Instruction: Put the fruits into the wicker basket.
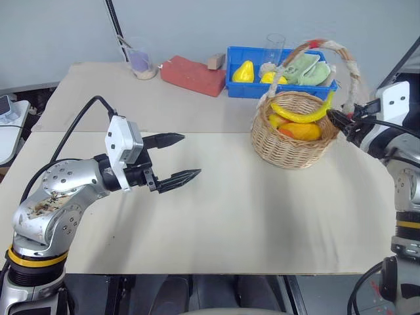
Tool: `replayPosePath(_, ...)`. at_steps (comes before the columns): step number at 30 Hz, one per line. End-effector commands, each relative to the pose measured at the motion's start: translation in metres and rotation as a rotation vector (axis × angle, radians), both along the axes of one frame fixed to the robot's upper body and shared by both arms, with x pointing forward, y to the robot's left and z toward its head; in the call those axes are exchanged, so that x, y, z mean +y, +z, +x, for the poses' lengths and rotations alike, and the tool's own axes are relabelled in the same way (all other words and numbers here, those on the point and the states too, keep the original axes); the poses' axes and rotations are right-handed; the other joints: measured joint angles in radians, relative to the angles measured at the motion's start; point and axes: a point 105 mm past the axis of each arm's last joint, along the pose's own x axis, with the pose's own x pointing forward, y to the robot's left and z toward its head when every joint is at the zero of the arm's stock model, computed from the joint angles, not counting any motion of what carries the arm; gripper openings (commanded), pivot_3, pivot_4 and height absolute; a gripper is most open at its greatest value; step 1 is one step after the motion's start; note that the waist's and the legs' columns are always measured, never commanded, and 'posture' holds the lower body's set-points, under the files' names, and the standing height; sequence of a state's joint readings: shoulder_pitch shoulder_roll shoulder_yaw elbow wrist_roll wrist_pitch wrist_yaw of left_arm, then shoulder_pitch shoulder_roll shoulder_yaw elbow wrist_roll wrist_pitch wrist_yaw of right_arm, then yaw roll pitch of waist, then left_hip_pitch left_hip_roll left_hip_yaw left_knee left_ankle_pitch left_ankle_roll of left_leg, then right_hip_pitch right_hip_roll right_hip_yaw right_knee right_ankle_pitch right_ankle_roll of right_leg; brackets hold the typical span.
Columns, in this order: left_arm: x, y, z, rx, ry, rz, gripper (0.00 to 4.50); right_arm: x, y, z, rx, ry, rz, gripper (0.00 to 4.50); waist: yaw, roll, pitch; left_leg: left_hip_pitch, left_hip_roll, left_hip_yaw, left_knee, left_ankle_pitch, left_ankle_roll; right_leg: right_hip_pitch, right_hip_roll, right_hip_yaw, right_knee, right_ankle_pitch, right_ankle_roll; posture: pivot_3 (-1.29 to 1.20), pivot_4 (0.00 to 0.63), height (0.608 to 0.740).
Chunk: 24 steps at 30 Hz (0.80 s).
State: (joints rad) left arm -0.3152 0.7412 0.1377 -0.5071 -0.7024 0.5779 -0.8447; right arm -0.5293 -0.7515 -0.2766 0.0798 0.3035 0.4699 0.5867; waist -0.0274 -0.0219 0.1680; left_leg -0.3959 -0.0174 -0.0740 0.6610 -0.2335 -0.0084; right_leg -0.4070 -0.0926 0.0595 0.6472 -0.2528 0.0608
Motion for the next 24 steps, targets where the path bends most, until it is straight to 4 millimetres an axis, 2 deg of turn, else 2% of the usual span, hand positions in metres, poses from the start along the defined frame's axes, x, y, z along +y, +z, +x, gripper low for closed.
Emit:
replayPosePath(1,0.004,0.003,0.002,-0.042,0.029,0.015,4.5,-0.005,0.026,-0.018,-0.066,0.024,0.001,3.55,0.004,0.0,0.0,0.0,0.0,0.0,0.0,0.0,0.0,0.0,0.0,0.0,0.0,0.0,0.0,0.0,0.15,0.711)
replayPosePath(3,0.009,-0.002,0.007,-0.041,0.076,0.039,4.5,-0.009,0.028,-0.027,-0.05,0.03,0.011,4.21,0.007,0.0,0.0,0.001,0.0,0.0,0.0,0.0,0.0,0.001,0.0,0.0,0.0,0.0,0.0,0.0,0.15,0.711)
replayPosePath(8,0.03,-0.021,0.017,0.001,0.213,0.123,4.5,-0.014,0.02,-0.061,0.087,0.116,-0.011,4.21,0.015,0.0,0.0,0.001,0.0,0.0,0.0,0.0,0.0,0.001,0.0,0.0,0.0,0.0,0.0,0.0,0.15,0.711)
replayPosePath(11,0.044,-0.03,0.018,0.014,0.286,0.166,4.5,-0.004,0.006,-0.081,0.206,0.223,-0.095,4.21,0.014,0.0,0.0,0.002,0.0,0.0,0.0,0.0,0.0,0.003,0.0,0.0,-0.001,0.0,0.0,0.0,0.15,0.711)
replayPosePath(14,0.064,-0.04,0.011,0.04,0.361,0.232,4.5,0.014,-0.011,-0.097,0.292,0.354,-0.238,4.21,0.005,0.001,0.0,0.004,0.001,0.001,0.0,0.0,0.0,0.004,0.001,0.0,-0.001,0.0,0.0,0.0,0.15,0.711)
replayPosePath(16,0.079,-0.049,0.005,0.068,0.404,0.279,4.5,0.021,-0.018,-0.102,0.302,0.412,-0.31,4.21,-0.002,0.001,0.0,0.005,0.002,0.001,-0.002,0.0,0.0,0.004,0.001,0.0,-0.001,0.0,0.0,0.0,0.15,0.711)
replayPosePath(20,0.108,-0.065,-0.008,0.123,0.486,0.329,4.5,0.027,-0.027,-0.104,0.338,0.478,-0.319,4.21,0.0,0.001,0.0,0.006,0.002,0.002,-0.002,0.0,0.0,0.004,0.001,0.0,-0.001,-0.001,0.0,0.0,0.15,0.711)
replayPosePath(24,0.115,-0.068,-0.014,0.137,0.511,0.327,4.5,0.024,-0.031,-0.101,0.356,0.494,-0.342,4.21,0.017,0.0,0.0,0.006,0.002,0.002,-0.001,0.0,0.0,0.004,0.0,0.0,-0.001,-0.001,0.0,0.0,0.15,0.711)
